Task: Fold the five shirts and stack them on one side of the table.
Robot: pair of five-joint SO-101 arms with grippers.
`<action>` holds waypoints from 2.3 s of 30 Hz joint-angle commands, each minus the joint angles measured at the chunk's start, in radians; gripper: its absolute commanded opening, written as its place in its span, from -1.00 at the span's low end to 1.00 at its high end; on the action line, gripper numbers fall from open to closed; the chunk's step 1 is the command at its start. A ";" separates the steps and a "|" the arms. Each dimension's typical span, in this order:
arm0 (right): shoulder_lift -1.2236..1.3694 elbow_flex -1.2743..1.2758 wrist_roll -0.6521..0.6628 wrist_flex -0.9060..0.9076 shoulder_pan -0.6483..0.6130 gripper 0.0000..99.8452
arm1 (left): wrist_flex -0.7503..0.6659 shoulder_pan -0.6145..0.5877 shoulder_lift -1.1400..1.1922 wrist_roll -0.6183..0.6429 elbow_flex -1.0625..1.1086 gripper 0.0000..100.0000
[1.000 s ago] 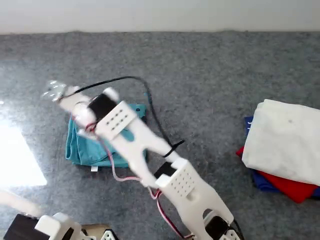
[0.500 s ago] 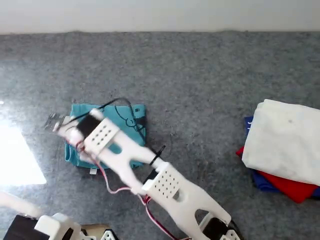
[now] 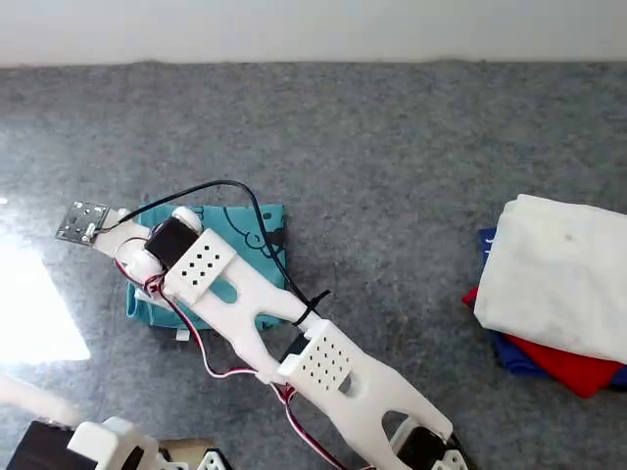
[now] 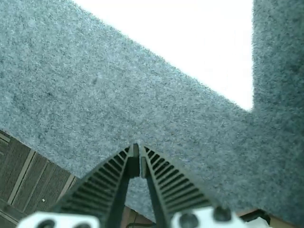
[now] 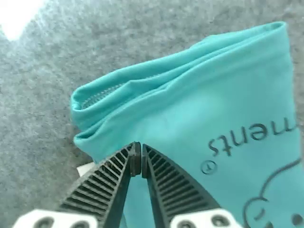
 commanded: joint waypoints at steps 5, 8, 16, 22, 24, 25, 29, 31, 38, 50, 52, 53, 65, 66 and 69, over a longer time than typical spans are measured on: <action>0.090 -0.011 0.009 -0.209 -0.094 -0.98 | -0.002 -0.008 -0.037 0.006 0.061 -0.97; 0.111 -0.014 0.009 -0.289 -0.105 -0.98 | -0.002 -0.008 -0.043 0.006 0.074 -0.97; 0.036 -0.163 0.009 -0.275 -0.051 -0.98 | -0.002 0.002 -0.038 0.006 0.071 -0.97; -0.010 -0.239 0.003 -0.001 0.025 -0.98 | -0.002 0.002 -0.038 0.006 0.071 -0.97; -0.018 -0.244 0.003 0.093 0.058 -0.98 | -0.002 0.006 -0.041 0.006 0.073 -0.97; -0.021 -0.244 0.003 0.128 0.076 -0.98 | -0.002 0.017 -0.041 0.006 0.074 -0.97; -0.045 -0.236 -0.043 0.162 0.134 -0.98 | 0.003 0.078 -0.044 0.006 0.074 -0.97; -0.079 -0.221 -0.063 0.162 0.154 -0.98 | 0.006 0.112 -0.046 0.008 0.071 -0.97; -0.375 0.287 -0.166 0.159 0.203 -0.98 | 0.006 0.129 -0.044 0.051 0.076 -0.97; -0.564 0.647 -0.798 0.154 0.176 -0.24 | 0.000 0.215 -0.044 0.129 0.087 -0.97; -0.536 0.644 -0.807 0.140 0.153 -0.18 | 0.002 0.232 -0.044 0.144 0.087 -0.97; -0.519 0.643 -0.824 0.130 0.145 -0.18 | 0.002 0.239 -0.044 0.149 0.087 -0.97; -0.246 0.643 -0.896 -0.084 0.142 -0.36 | 0.003 0.241 -0.044 0.166 0.087 -0.97; -0.231 0.643 -0.891 -0.087 0.143 -0.40 | 0.003 0.239 -0.044 0.166 0.087 -0.97; -0.194 0.643 -0.888 -0.068 0.160 -0.63 | 0.003 0.238 -0.044 0.166 0.087 -0.97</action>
